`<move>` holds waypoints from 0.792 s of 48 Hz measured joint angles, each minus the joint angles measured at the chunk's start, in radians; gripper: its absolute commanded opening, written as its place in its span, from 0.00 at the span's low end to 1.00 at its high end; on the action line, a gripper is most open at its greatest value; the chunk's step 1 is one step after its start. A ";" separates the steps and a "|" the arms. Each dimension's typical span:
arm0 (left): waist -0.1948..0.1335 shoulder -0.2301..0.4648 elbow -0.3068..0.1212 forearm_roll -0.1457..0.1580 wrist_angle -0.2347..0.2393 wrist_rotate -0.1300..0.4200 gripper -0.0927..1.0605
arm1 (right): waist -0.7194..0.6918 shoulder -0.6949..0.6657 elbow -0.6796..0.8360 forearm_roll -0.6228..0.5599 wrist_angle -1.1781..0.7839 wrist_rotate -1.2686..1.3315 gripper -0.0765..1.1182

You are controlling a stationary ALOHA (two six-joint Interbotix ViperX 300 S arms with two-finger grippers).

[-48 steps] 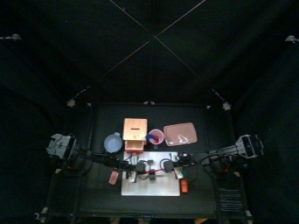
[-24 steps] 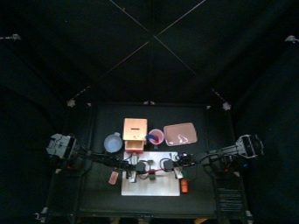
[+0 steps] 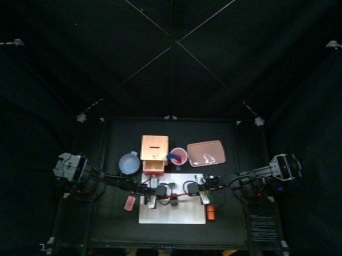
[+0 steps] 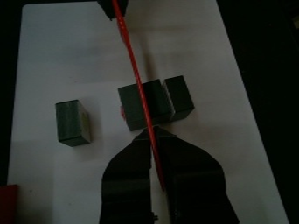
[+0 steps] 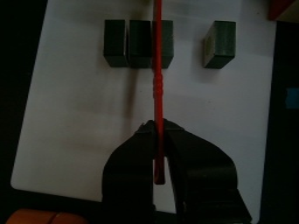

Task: Place sushi on board then cut the sushi with the knife then place the pieces on the plate
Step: Cut the sushi into 4 pieces

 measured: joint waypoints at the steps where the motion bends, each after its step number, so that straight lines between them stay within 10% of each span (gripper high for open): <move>1: 0.002 0.002 0.000 0.000 0.000 0.000 0.40 | 0.000 0.000 0.000 0.000 0.002 0.000 0.42; 38: -0.005 0.051 -0.017 -0.003 0.000 -0.002 0.39 | 0.000 0.034 0.000 -0.002 -0.006 -0.002 0.42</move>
